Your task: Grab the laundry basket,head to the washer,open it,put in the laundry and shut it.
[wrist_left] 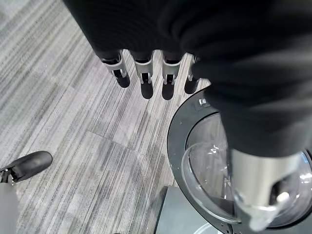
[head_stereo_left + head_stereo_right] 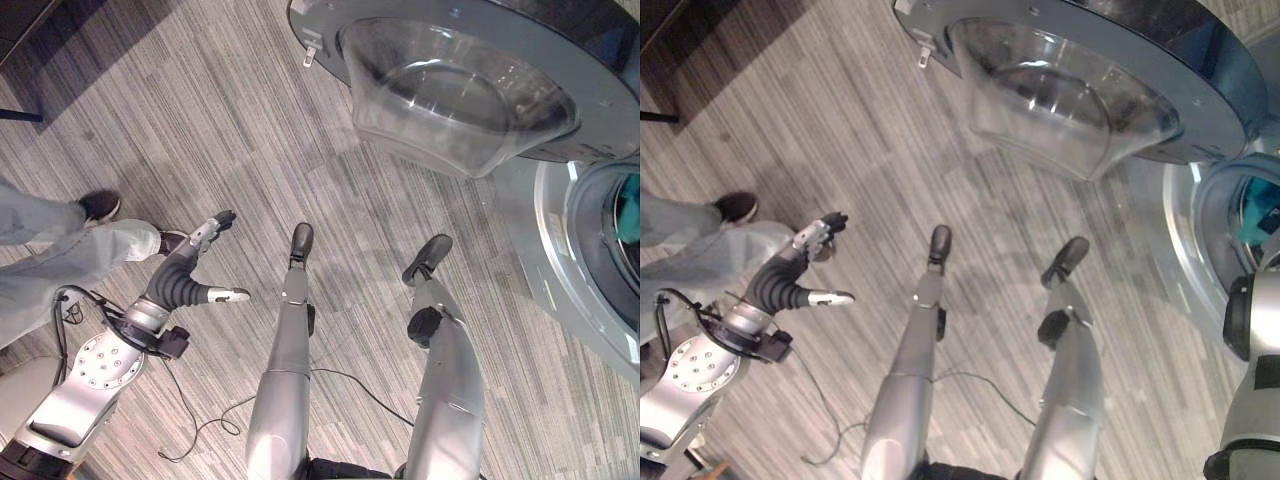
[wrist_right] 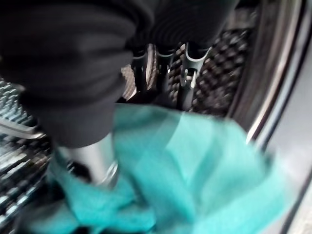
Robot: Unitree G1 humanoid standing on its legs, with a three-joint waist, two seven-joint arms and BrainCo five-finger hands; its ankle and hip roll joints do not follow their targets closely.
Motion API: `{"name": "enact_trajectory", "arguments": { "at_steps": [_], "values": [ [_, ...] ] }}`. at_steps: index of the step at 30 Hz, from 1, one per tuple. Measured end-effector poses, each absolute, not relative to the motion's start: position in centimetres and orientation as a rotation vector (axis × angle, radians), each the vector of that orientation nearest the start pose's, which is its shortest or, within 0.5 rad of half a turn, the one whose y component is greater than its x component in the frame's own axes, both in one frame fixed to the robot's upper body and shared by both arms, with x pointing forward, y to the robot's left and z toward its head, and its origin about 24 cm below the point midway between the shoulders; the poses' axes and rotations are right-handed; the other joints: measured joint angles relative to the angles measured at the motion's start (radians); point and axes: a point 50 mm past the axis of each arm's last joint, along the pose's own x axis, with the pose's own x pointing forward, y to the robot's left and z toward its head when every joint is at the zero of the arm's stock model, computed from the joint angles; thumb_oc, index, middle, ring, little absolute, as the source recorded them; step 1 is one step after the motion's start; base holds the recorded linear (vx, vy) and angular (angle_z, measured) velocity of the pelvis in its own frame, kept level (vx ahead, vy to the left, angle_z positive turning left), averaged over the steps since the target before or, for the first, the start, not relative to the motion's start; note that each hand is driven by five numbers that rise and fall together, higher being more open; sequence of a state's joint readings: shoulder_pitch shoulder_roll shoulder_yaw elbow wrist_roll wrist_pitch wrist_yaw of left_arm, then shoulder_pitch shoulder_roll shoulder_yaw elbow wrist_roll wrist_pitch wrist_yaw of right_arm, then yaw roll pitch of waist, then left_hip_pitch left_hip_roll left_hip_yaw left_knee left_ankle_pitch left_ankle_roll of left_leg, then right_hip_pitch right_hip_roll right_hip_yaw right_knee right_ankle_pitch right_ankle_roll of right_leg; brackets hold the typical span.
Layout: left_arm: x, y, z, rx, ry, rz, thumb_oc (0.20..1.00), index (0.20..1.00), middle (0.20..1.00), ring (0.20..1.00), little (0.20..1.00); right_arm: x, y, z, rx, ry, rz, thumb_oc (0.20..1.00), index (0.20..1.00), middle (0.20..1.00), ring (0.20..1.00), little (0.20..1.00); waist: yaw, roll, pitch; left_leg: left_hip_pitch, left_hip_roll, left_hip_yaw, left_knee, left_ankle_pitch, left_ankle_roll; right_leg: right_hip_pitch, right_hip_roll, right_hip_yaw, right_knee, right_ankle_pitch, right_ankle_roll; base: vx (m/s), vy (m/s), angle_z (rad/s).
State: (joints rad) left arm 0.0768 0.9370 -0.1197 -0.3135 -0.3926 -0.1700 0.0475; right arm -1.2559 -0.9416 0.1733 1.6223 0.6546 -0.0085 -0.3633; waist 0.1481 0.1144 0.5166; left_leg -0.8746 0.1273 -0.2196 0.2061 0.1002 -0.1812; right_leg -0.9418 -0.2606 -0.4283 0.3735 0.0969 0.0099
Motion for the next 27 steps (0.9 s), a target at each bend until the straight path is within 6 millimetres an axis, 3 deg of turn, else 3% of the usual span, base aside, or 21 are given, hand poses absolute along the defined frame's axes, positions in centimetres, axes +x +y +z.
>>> {"name": "enact_trajectory", "arguments": {
  "at_steps": [5, 9, 12, 13, 14, 15, 18, 19, 21, 22, 24, 27],
  "values": [
    [23.4, 22.4, 15.2, 0.480, -0.310, -0.285, 1.000, 1.000, 1.000, 1.000, 1.000, 31.6, -42.5, 20.4, 0.021, 0.014, -1.047, 1.000, 1.000, 1.000, 1.000, 1.000, -0.013, -0.010, 0.001, 0.041, 0.003, 0.006, 0.001, -0.003, 0.004, 0.053, 0.011, -0.001, -0.030, 0.019, -0.002, -0.06, 0.036, -0.03],
    [23.5, 22.4, 15.4, 0.478, -0.314, -0.291, 1.000, 1.000, 1.000, 1.000, 1.000, 32.7, -40.5, 17.8, 0.020, -0.018, -0.972, 1.000, 1.000, 1.000, 1.000, 1.000, -0.038, -0.018, 0.001, 0.103, -0.001, 0.013, 0.014, -0.022, 0.018, 0.143, 0.018, 0.002, -0.085, 0.045, 0.007, -0.05, 0.061, -0.04],
    [23.4, 22.8, 15.5, 0.458, -0.303, -0.286, 1.000, 1.000, 1.000, 1.000, 1.000, 32.8, -39.9, 16.4, 0.031, 0.019, -0.985, 1.000, 1.000, 1.000, 1.000, 1.000, -0.037, -0.021, -0.001, 0.146, -0.002, 0.034, 0.020, -0.037, 0.027, 0.206, 0.036, 0.019, -0.152, 0.069, 0.038, -0.04, 0.122, -0.15],
    [23.4, 23.0, 15.3, 0.456, -0.297, -0.279, 1.000, 1.000, 1.000, 1.000, 1.000, 32.7, -39.8, 15.8, 0.031, 0.031, -0.991, 1.000, 1.000, 1.000, 1.000, 1.000, -0.039, -0.024, 0.001, 0.152, -0.001, 0.039, 0.039, -0.040, 0.023, 0.217, 0.043, 0.022, -0.160, 0.081, 0.028, 0.00, 0.160, -0.17],
    [23.3, 23.4, 14.8, 0.444, -0.262, -0.267, 1.000, 1.000, 1.000, 1.000, 1.000, 33.5, -38.3, 15.2, 0.055, 0.014, -0.947, 1.000, 1.000, 1.000, 1.000, 1.000, -0.049, -0.031, 0.012, 0.173, 0.004, 0.043, 0.064, -0.054, 0.013, 0.245, 0.052, 0.024, -0.161, 0.092, 0.015, 0.03, 0.112, -0.33],
    [23.3, 23.8, 13.4, 0.431, -0.190, -0.277, 1.000, 1.000, 1.000, 1.000, 1.000, 33.4, -34.7, 9.9, 0.123, 0.051, -0.830, 1.000, 1.000, 1.000, 1.000, 1.000, -0.070, -0.054, 0.000, 0.273, 0.018, 0.066, 0.075, -0.086, 0.028, 0.353, 0.062, 0.041, -0.185, 0.088, 0.019, 0.04, 0.109, -0.37],
    [22.9, 23.6, 12.8, 0.388, -0.173, -0.294, 1.000, 1.000, 1.000, 1.000, 1.000, 29.6, -31.6, 1.0, 0.156, 0.257, -0.795, 1.000, 1.000, 1.000, 1.000, 1.000, -0.085, -0.106, -0.076, 0.380, 0.019, 0.098, 0.070, -0.132, 0.036, 0.456, 0.069, 0.073, -0.227, 0.061, 0.052, 0.06, 0.114, -0.27],
    [23.1, 23.4, 12.8, 0.379, -0.176, -0.303, 1.000, 1.000, 1.000, 1.000, 1.000, 26.4, -30.4, -3.5, 0.191, 0.405, -0.821, 1.000, 1.000, 1.000, 1.000, 1.000, -0.099, -0.128, -0.090, 0.424, 0.018, 0.101, 0.083, -0.148, 0.034, 0.518, 0.073, 0.073, -0.255, 0.069, 0.059, 0.08, 0.138, -0.15],
    [23.0, 23.3, 12.2, 0.374, -0.154, -0.324, 1.000, 1.000, 1.000, 1.000, 1.000, 23.1, -28.8, -7.4, 0.217, 0.555, -0.834, 1.000, 1.000, 1.000, 1.000, 1.000, -0.099, -0.147, -0.109, 0.457, 0.018, 0.116, 0.111, -0.179, 0.040, 0.569, 0.079, 0.086, -0.287, 0.076, 0.065, 0.09, 0.160, -0.22],
    [23.0, 23.5, 11.1, 0.346, -0.123, -0.315, 1.000, 1.000, 1.000, 1.000, 1.000, 19.9, -27.7, -10.2, 0.220, 0.696, -0.840, 1.000, 1.000, 1.000, 1.000, 1.000, -0.097, -0.150, -0.113, 0.497, 0.012, 0.133, 0.127, -0.201, 0.052, 0.625, 0.076, 0.095, -0.322, 0.087, 0.073, 0.09, 0.203, -0.22],
    [22.8, 24.0, 9.3, 0.297, -0.067, -0.282, 1.000, 1.000, 1.000, 1.000, 1.000, 15.9, -26.4, -12.9, 0.225, 0.853, -0.834, 1.000, 1.000, 1.000, 1.000, 1.000, -0.095, -0.143, -0.126, 0.545, -0.001, 0.140, 0.145, -0.227, 0.063, 0.696, 0.066, 0.094, -0.358, 0.097, 0.080, 0.09, 0.208, -0.07],
    [21.6, 25.5, 6.9, 0.274, 0.051, -0.247, 1.000, 1.000, 1.000, 1.000, 1.000, 10.8, -25.8, -15.0, 0.195, 1.015, -0.801, 1.000, 1.000, 1.000, 1.000, 1.000, -0.090, -0.141, -0.201, 0.584, -0.019, 0.151, 0.169, -0.251, 0.086, 0.751, 0.045, 0.094, -0.380, 0.099, 0.082, 0.06, 0.153, -0.03]
  ]
}}
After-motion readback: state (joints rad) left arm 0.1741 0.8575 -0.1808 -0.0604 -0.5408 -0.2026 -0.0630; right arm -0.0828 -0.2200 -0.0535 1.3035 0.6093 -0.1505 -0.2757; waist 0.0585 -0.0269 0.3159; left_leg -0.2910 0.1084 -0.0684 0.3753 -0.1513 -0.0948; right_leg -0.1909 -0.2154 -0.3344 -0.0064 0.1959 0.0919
